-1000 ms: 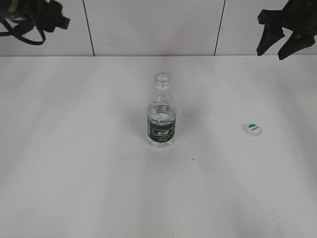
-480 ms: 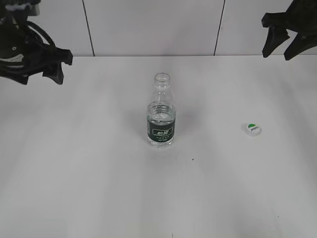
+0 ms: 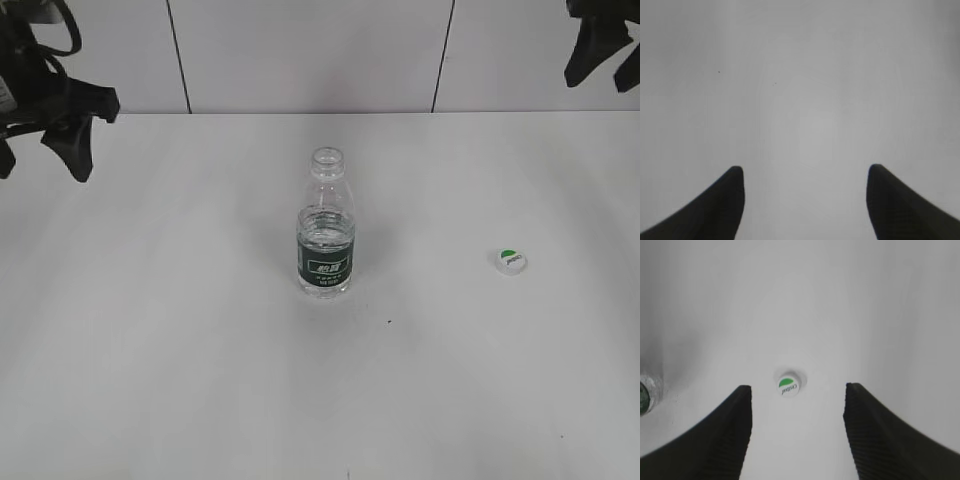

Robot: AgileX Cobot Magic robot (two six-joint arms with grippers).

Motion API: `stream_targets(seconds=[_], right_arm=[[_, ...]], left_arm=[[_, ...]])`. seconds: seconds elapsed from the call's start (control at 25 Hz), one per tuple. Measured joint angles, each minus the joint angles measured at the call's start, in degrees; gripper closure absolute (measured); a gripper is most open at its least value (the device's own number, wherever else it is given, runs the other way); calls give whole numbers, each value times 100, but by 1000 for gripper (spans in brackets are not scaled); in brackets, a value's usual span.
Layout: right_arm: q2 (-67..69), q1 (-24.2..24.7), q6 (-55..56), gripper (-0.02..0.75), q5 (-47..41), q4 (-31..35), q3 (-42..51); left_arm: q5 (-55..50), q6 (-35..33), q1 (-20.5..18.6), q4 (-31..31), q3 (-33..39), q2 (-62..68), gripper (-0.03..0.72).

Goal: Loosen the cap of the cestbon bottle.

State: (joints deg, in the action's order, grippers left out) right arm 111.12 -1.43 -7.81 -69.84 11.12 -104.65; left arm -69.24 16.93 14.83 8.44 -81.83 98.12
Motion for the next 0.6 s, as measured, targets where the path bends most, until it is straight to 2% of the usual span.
stream_targets(seconds=[0.4, 0.6], right_arm=[[-2141, -5, 5, 290, -4, -19, 2591], [-3284, -5, 124, 290, -8, -19, 3666]], left_arm=[[-56, -135, 0, -28, 5, -266, 240], [-56, -135, 0, -56, 493, -840, 276]])
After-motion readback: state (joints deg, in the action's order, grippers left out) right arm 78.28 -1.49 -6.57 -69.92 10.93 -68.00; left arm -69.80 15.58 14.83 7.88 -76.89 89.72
